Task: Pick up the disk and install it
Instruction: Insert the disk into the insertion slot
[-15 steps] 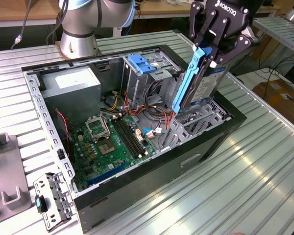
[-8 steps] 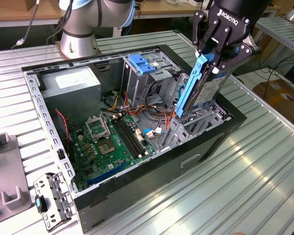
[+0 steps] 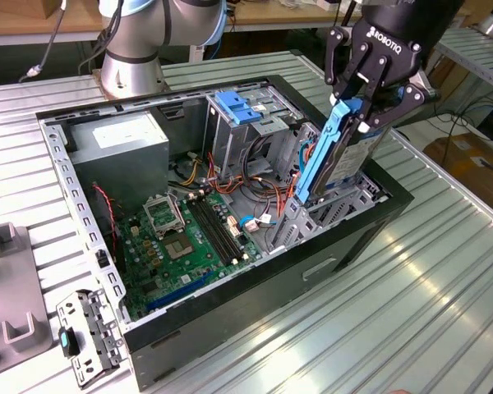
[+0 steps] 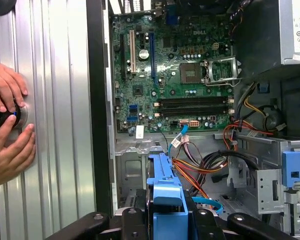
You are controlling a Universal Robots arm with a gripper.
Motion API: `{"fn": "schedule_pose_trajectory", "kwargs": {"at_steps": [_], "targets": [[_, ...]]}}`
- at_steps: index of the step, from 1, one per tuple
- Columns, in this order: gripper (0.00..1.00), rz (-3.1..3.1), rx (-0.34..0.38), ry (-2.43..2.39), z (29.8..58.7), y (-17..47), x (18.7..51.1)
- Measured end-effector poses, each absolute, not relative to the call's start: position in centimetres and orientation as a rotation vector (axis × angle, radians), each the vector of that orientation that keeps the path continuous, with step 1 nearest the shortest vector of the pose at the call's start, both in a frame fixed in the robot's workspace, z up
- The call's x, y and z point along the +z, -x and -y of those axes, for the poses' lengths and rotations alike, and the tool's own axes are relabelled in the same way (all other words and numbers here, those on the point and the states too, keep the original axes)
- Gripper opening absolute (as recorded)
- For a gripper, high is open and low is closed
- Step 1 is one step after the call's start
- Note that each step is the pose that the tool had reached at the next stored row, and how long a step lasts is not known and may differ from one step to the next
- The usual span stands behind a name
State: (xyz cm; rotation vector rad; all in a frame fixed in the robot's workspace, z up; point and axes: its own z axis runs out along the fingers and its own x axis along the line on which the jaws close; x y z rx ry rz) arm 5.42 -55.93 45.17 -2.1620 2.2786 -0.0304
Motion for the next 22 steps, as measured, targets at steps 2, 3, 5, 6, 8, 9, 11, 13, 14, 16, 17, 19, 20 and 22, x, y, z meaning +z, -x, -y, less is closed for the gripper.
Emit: {"fn": "schedule_pose_trajectory", "kwargs": {"at_steps": [2, 3, 5, 6, 8, 9, 11, 13, 14, 16, 17, 19, 20, 22], "targets": [[0.37, -2.279, -0.030, 2.162, 55.9, -5.4, 45.0], [0.37, -2.279, -0.030, 2.162, 55.9, -5.4, 44.9], [0.37, -2.279, -0.030, 2.162, 55.9, -5.4, 44.8], [0.37, -2.279, -0.030, 2.162, 55.9, -5.4, 44.7], [0.37, -2.279, -0.030, 2.162, 55.9, -5.4, 44.6], [0.37, -2.278, -0.030, 2.162, 55.9, -5.4, 44.5], [0.37, -2.278, -0.030, 2.162, 55.9, -5.4, 44.3], [0.37, -2.278, -0.030, 2.162, 55.9, -5.4, 44.2], [0.37, -2.278, -0.030, 2.162, 55.9, -5.4, 44.1], [0.37, -2.278, -0.030, 2.162, 55.9, -5.4, 44.0], [0.37, -2.278, -0.030, 2.162, 55.9, -5.4, 44.0], [0.37, -2.279, -0.030, 2.162, 55.9, -5.4, 43.8], [0.37, -2.278, -0.030, 2.162, 55.9, -5.4, 43.8], [0.37, -2.279, -0.030, 2.162, 55.9, -5.4, 43.6]]}}
